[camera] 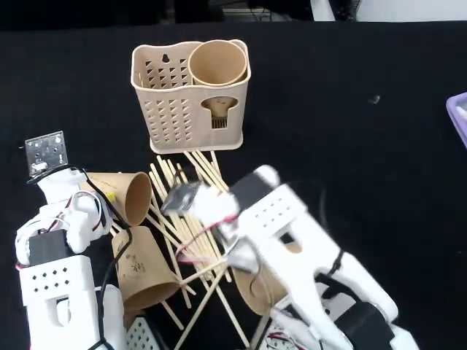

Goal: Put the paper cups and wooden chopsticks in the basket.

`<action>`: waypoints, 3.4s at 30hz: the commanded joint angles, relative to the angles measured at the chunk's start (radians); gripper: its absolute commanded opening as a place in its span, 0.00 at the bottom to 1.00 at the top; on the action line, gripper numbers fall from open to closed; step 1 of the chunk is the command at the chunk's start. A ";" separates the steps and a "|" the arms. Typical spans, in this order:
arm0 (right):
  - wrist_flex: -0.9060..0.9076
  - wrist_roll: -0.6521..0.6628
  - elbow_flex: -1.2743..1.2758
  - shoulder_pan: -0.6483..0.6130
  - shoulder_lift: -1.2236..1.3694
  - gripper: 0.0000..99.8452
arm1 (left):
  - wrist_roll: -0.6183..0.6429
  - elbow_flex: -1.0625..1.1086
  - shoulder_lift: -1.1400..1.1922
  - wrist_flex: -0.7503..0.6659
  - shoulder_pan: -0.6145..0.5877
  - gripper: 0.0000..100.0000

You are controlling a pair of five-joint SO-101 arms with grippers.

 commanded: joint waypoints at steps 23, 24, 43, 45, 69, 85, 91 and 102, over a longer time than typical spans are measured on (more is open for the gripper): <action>-0.273 0.267 0.024 0.608 -0.162 0.02 | -0.005 -0.005 -0.012 -0.015 -0.012 0.22; -0.272 0.261 0.030 0.595 -0.163 0.03 | -0.005 -0.005 -0.012 -0.015 -0.012 0.22; -0.241 0.170 -0.077 0.499 -0.168 0.01 | -0.005 -0.005 -0.012 -0.014 -0.012 0.22; -0.190 0.170 -0.166 0.523 -0.177 0.01 | -0.005 -0.005 -0.012 -0.014 -0.012 0.22; -0.282 -0.477 -1.152 0.373 0.105 0.01 | -0.006 -0.004 -0.012 -0.014 -0.012 0.22; -0.288 -0.618 -1.547 0.364 0.527 0.01 | -0.006 -0.002 -0.012 -0.012 -0.012 0.22; -0.288 -0.686 -1.666 0.362 0.596 0.01 | -0.006 0.005 -0.012 -0.014 -0.012 0.22; -0.282 -0.753 -1.667 0.304 0.760 0.01 | -0.006 0.007 -0.012 -0.015 -0.012 0.22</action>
